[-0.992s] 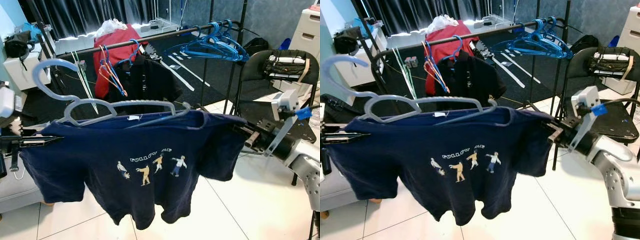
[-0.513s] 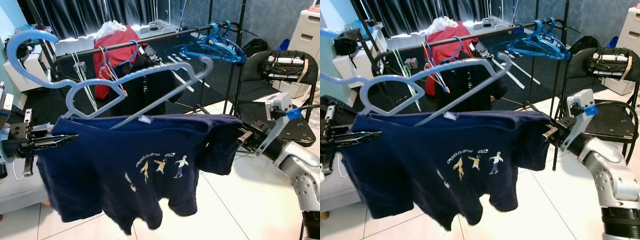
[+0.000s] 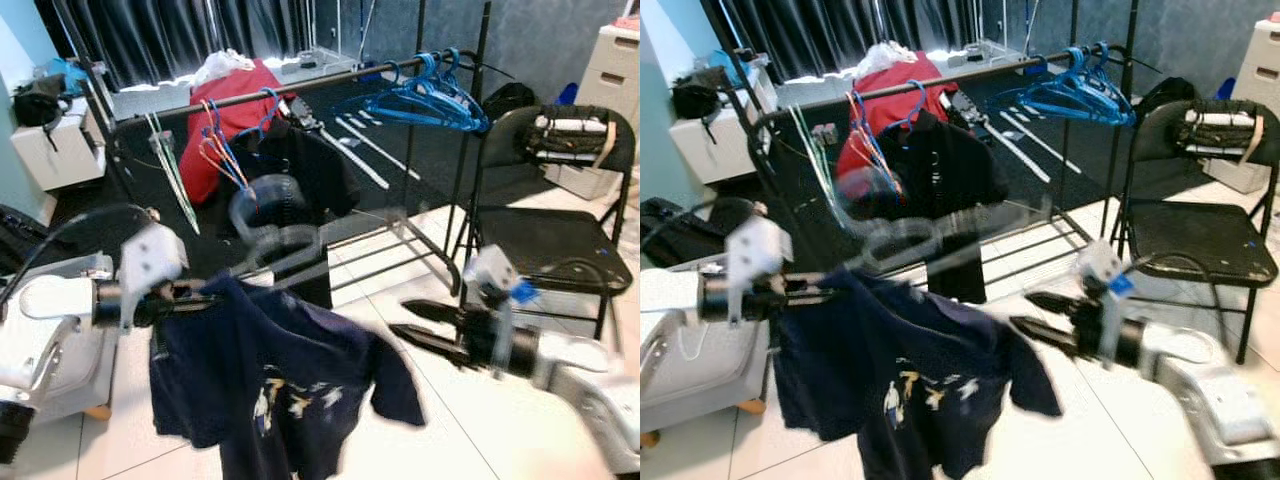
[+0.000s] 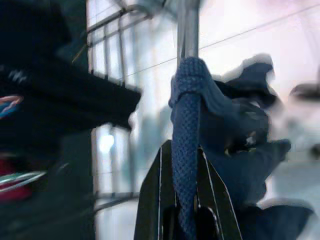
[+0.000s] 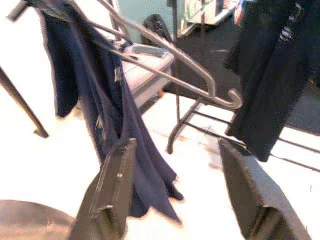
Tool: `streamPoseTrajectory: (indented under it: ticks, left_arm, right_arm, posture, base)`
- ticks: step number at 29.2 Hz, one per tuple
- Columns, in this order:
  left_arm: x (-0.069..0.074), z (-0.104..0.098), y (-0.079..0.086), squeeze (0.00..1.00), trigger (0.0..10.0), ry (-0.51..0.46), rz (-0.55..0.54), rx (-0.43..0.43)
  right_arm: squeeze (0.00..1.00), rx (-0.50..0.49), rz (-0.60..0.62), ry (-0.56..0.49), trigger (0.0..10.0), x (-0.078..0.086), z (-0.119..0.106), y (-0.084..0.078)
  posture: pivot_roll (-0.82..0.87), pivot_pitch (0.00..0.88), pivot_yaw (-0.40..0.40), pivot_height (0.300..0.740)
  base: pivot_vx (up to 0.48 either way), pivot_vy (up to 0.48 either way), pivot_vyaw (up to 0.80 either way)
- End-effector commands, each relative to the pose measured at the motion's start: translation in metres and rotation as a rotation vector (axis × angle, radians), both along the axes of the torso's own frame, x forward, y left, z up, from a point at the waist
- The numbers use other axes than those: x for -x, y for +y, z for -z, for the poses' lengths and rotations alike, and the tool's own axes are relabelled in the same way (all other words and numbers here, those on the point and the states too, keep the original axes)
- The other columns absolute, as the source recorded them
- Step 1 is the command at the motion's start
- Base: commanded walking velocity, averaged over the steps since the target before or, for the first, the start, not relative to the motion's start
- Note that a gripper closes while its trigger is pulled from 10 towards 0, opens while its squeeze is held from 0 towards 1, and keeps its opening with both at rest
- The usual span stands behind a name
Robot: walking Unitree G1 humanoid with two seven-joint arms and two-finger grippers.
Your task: Hang hanger
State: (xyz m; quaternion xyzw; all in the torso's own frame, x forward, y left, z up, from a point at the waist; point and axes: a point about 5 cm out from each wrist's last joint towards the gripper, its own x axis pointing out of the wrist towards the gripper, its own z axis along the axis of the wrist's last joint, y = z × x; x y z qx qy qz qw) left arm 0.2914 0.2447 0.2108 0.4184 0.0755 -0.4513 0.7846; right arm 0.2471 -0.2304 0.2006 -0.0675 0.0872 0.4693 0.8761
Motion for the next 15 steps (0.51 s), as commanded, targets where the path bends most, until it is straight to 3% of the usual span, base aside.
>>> streamPoseTrajectory:
  ticks: [1, 4, 7, 8, 10, 11, 13, 15]
  left_arm:
    - [-0.002, -0.002, 0.007, 0.0, 10.0, -0.021, -0.029, -0.073]
    - [-0.005, -0.002, 0.012, 0.0, 10.0, -0.032, -0.051, -0.154]
    - [-0.006, -0.004, 0.01, 0.0, 10.0, -0.041, -0.028, -0.188]
    - [-0.005, -0.008, 0.003, 0.0, 10.0, -0.052, 0.017, -0.189]
    - [-0.005, -0.011, -0.001, 0.0, 10.0, -0.058, 0.041, -0.184]
    - [-0.003, -0.014, -0.006, 0.0, 10.0, -0.065, 0.076, -0.173]
    - [-0.003, -0.015, -0.01, 0.0, 10.0, -0.07, 0.098, -0.166]
    - [0.001, -0.017, -0.022, 0.0, 10.0, -0.076, 0.166, -0.16]
  right_arm:
    - [1.0, -0.03, -0.086, 0.012, 10.0, 0.006, -0.002, 0.012]
    - [1.0, -0.051, -0.147, 0.009, 10.0, 0.014, -0.007, 0.02]
    - [1.0, -0.011, -0.063, -0.081, 10.0, 0.004, -0.01, 0.021]
    - [0.24, 0.073, 0.049, -0.142, 10.0, -0.009, -0.009, 0.013]
    - [0.24, 0.121, 0.101, -0.162, 10.0, -0.015, -0.007, 0.009]
    - [0.0, 0.2, 0.15, -0.19, 10.0, -0.022, -0.004, 0.004]
    - [0.0, 0.252, 0.175, -0.207, 10.0, -0.026, -0.002, 0.002]
    - [0.0, 0.375, 0.183, -0.242, 10.0, -0.032, 0.005, 0.002]
  posture:
    - [-0.1, 0.0, 0.105, 0.74]
    - [-0.1, 0.0, 0.108, 0.74]
    - [-0.1, 0.0, 0.112, 0.74]
    - [-0.1, 0.0, 0.116, 0.74]
    - [-0.1, 0.0, 0.116, 0.74]
    - [-0.1, 0.0, 0.116, 0.74]
    - [-0.1, 0.0, 0.116, 0.74]
    - [-0.1, 0.0, 0.118, 0.74]
  base:
    - [0.0, 0.0, 0.0]
    - [0.0, 0.0, 0.0]
    - [0.0, 0.0, 0.0]
    - [0.0, 0.0, 0.0]
    - [0.0, 0.0, 0.0]
    - [0.0, 0.0, 0.0]
    - [0.0, 0.0, 0.0]
    - [0.0, 0.0, 0.0]
